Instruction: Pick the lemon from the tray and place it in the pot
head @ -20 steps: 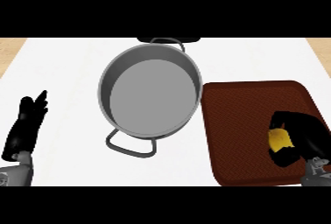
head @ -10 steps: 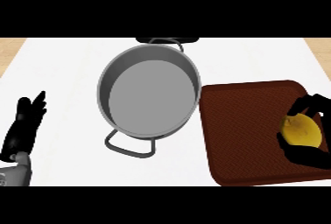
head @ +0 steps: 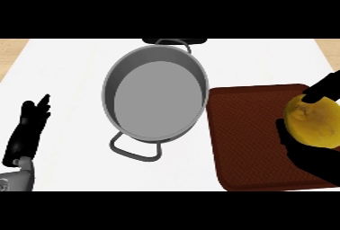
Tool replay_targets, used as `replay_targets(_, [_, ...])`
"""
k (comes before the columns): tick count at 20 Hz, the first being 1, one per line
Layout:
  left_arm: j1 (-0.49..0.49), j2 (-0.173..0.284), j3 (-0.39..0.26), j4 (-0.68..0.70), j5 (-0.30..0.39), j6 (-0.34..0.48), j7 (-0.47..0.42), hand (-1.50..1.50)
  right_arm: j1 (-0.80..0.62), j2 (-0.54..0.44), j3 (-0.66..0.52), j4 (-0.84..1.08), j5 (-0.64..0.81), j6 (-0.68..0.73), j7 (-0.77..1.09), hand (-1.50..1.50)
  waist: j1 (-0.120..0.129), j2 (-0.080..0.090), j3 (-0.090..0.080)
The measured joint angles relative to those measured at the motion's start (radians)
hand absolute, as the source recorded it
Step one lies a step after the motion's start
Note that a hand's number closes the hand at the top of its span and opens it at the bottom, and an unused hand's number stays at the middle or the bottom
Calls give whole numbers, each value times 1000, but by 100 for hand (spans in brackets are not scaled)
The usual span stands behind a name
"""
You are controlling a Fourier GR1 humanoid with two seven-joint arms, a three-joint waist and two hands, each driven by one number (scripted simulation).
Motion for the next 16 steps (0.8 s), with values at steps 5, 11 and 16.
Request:
replay_targets(5, [-14, -8, -5, 9, -12, 7, -4, 0, -237, 85, 76, 60, -21, 114, 165, 150, 3, 1, 0])
replay_targets(11, [-21, -10, -4, 4, -8, 0, 1, 0, -475, 202, 88, 296, -21, 125, 247, 150, 9, 3, 0])
replay_targets(16, [-21, -4, 4, 2, -4, -9, -1, 0, -571, 256, 111, 504, -17, 58, 266, 150, 12, 5, 0])
